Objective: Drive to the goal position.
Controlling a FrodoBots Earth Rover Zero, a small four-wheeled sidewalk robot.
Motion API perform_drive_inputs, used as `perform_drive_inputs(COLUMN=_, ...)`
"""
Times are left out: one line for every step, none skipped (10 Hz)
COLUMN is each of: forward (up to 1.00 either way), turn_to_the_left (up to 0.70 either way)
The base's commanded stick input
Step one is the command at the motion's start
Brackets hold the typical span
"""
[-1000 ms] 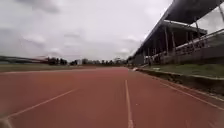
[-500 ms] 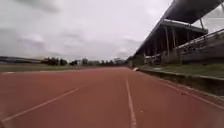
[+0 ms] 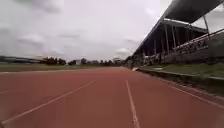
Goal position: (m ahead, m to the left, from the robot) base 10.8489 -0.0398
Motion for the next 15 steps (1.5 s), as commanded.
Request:
perform_drive_inputs(forward=0.7, turn_to_the_left=-0.09)
perform_drive_inputs(forward=0.7, turn_to_the_left=-0.07)
perform_drive_inputs(forward=0.7, turn_to_the_left=0.0)
perform_drive_inputs(forward=0.7, turn_to_the_left=0.0)
perform_drive_inputs(forward=0.7, turn_to_the_left=-0.03)
perform_drive_inputs(forward=0.7, turn_to_the_left=-0.08)
perform_drive_inputs(forward=0.7, turn_to_the_left=-0.02)
perform_drive_inputs(forward=0.7, turn_to_the_left=-0.04)
perform_drive_inputs(forward=0.7, turn_to_the_left=-0.07)
perform_drive_inputs(forward=0.7, turn_to_the_left=-0.03)
perform_drive_inputs(forward=0.7, turn_to_the_left=-0.01)
perform_drive_inputs(forward=0.7, turn_to_the_left=-0.03)
perform_drive_inputs(forward=0.7, turn_to_the_left=-0.06)
perform_drive_inputs(forward=0.7, turn_to_the_left=-0.08)
perform_drive_inputs(forward=0.7, turn_to_the_left=-0.05)
